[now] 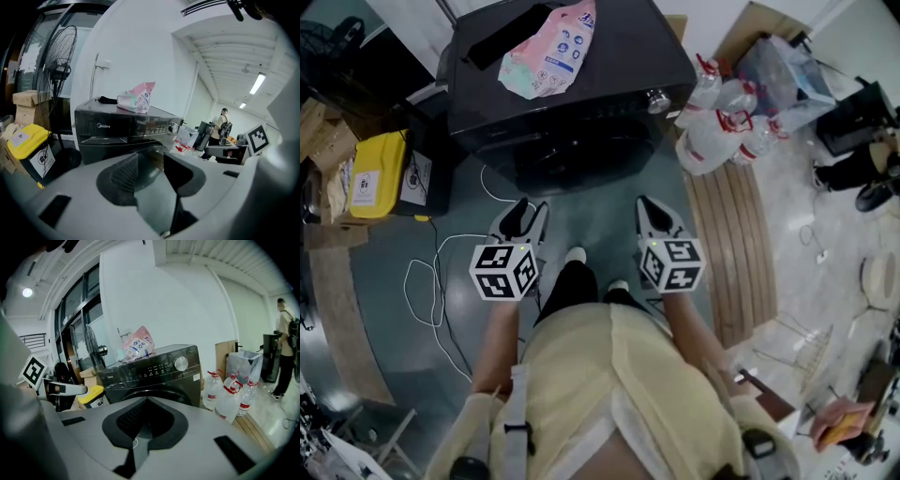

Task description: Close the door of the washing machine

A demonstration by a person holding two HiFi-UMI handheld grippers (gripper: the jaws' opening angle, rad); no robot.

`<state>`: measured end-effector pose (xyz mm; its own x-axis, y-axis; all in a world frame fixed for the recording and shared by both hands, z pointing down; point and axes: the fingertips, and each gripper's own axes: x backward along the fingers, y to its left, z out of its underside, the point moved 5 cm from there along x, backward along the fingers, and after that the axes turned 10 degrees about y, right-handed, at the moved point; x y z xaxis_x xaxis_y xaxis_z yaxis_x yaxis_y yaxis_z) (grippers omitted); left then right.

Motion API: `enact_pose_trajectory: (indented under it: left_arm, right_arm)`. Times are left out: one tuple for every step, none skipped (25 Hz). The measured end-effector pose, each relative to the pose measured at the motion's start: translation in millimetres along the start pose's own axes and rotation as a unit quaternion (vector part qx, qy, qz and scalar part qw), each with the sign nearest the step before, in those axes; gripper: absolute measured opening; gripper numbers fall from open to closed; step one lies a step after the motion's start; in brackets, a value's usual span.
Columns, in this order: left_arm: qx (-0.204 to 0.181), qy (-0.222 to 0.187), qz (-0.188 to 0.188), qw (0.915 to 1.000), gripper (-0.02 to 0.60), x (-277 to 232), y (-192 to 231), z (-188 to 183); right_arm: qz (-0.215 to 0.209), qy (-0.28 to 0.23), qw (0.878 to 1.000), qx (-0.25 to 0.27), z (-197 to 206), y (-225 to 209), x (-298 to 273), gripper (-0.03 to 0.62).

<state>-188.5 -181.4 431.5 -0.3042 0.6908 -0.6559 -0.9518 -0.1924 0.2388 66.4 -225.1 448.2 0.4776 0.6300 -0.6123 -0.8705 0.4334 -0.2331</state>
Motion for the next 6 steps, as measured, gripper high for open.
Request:
enact_pose_trajectory:
  left_arm:
    - [0.0, 0.0, 0.001, 1.0, 0.169, -0.3, 1.2, -0.2]
    - [0.0, 0.0, 0.001, 1.0, 0.17, -0.8, 2.4, -0.4]
    - [-0.001, 0.0, 0.002, 1.0, 0.169, -1.5, 3.5, -0.6]
    - [-0.001, 0.0, 0.004, 1.0, 0.17, -2.3, 4.6, -0.8]
    - [-0.001, 0.0, 0.005, 1.0, 0.169, -3.3, 5.6, -1.1]
    - [-0.002, 0.0, 0.006, 1.0, 0.17, -4.3, 6.5, -1.4]
  right_arm:
    - [0.001, 0.0, 1.0, -0.001, -0.4, 0.3, -0.5, 0.005]
    - [0.001, 0.0, 1.0, -0.002, -0.6, 0.7, -1.2, 0.005]
    - [0.001, 0.0, 1.0, -0.003, -0.6, 1.1, -2.3, 0.005]
    - [0.0, 0.001, 1.0, -0.004, -0.6, 1.5, -3.6, 0.005]
    - [0.0, 0.001, 1.0, -0.006, -0.7, 1.8, -4.9, 0.005]
    - [0.0, 0.002, 1.0, -0.007, -0.7, 2.2, -6.2, 0.005]
